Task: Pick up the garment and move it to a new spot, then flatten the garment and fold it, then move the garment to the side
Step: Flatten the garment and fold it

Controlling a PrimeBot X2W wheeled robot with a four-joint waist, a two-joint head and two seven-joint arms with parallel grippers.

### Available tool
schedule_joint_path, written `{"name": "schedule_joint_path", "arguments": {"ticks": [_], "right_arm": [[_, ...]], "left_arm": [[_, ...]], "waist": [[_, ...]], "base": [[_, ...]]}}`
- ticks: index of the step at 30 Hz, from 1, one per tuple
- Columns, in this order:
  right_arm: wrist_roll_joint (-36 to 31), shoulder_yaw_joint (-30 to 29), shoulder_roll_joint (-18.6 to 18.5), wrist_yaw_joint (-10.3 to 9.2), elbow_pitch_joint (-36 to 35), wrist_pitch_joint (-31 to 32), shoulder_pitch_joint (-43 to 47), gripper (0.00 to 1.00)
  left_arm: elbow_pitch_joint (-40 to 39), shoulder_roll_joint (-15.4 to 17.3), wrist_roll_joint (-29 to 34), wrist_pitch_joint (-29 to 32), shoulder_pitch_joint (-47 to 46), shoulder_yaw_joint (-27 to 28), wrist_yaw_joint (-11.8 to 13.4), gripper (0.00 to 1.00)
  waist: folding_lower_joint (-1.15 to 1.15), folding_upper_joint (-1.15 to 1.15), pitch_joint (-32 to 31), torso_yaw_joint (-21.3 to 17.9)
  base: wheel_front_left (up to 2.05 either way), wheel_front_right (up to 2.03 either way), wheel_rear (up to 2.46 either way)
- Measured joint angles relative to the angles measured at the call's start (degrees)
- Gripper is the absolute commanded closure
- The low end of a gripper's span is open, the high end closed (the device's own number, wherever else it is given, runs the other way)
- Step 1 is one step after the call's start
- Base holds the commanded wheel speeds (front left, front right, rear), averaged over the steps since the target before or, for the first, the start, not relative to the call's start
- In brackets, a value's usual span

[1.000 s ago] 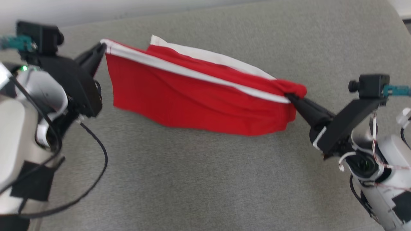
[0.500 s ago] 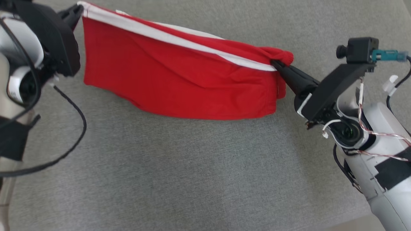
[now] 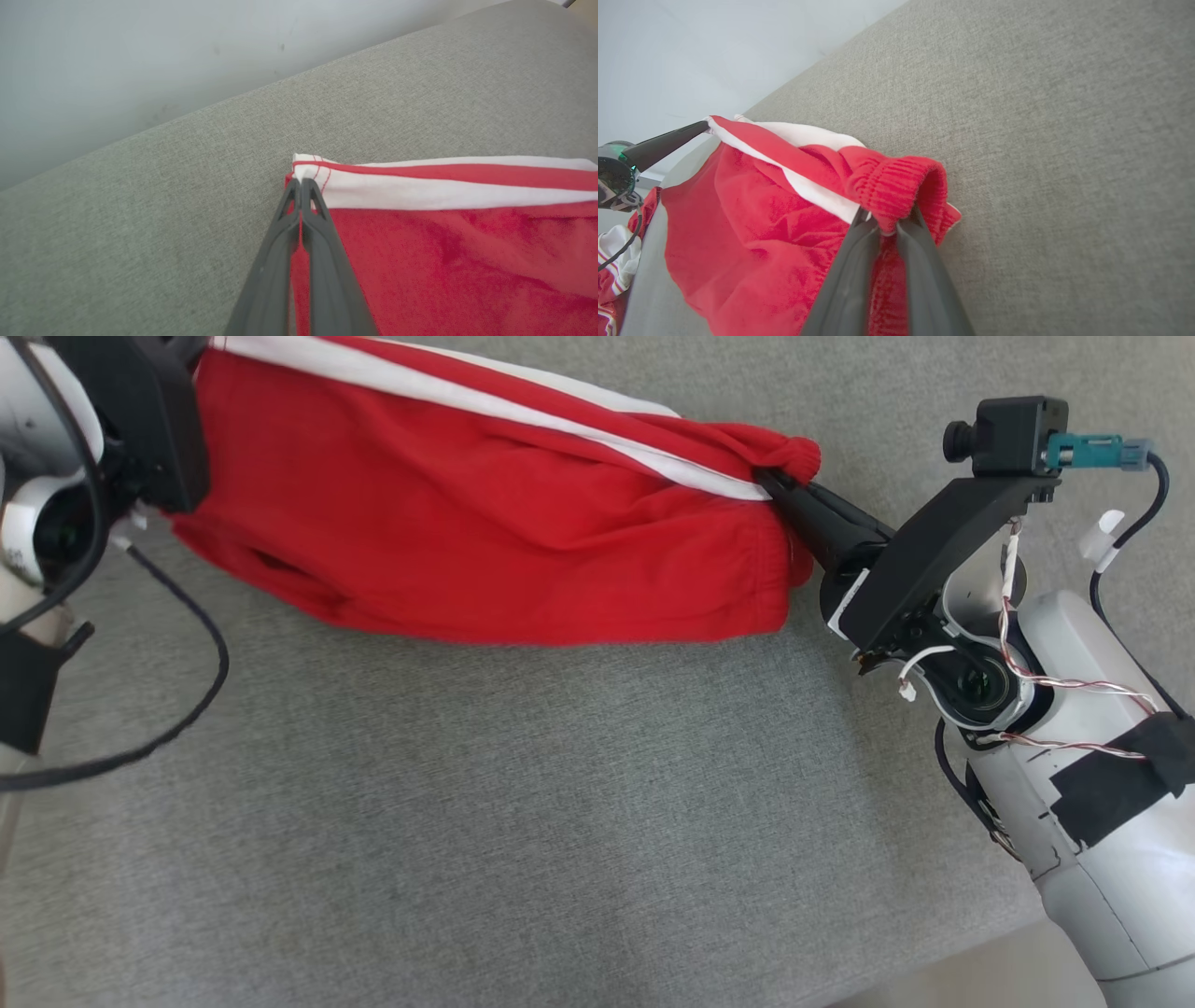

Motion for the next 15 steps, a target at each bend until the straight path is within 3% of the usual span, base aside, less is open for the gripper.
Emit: {"name": "schedule_joint_path", "arguments": {"ticks": [6,7,8,15], "right_arm": [[-0.6,0.7,0.5,0.94,2.4,-1.2,-1.1,1.00],[-0.7,0.7,0.5,1.15,2.7,-1.6,-1.1,1.00],[-1.1,0.7,0.5,1.41,3.1,-2.4,-1.1,0.00],[-1.2,-0.3,-0.8,2.44,4.1,-5.6,-1.2,0.00]], "left_arm": [[3.3,-0.5,-0.3,-2.8,-2.0,-2.0,0.0,1.00],[4.0,-0.7,-0.3,-3.2,-2.1,-2.2,0.0,0.71],[5.4,-1.3,-0.3,-4.4,-2.2,-2.8,0.0,0.00],[8.9,-2.1,-1.3,-10.5,-2.1,-4.3,0.0,0.00]], "waist": [[0.00,0.00,1.2,-0.7],[0.00,0.00,1.2,-0.7],[0.00,0.00,1.1,-0.4],[0.00,0.00,-1.0,0.7]], "base": [[0.00,0.00,0.00],[0.00,0.00,0.00],[0.00,0.00,0.00],[0.00,0.00,0.00]]}}
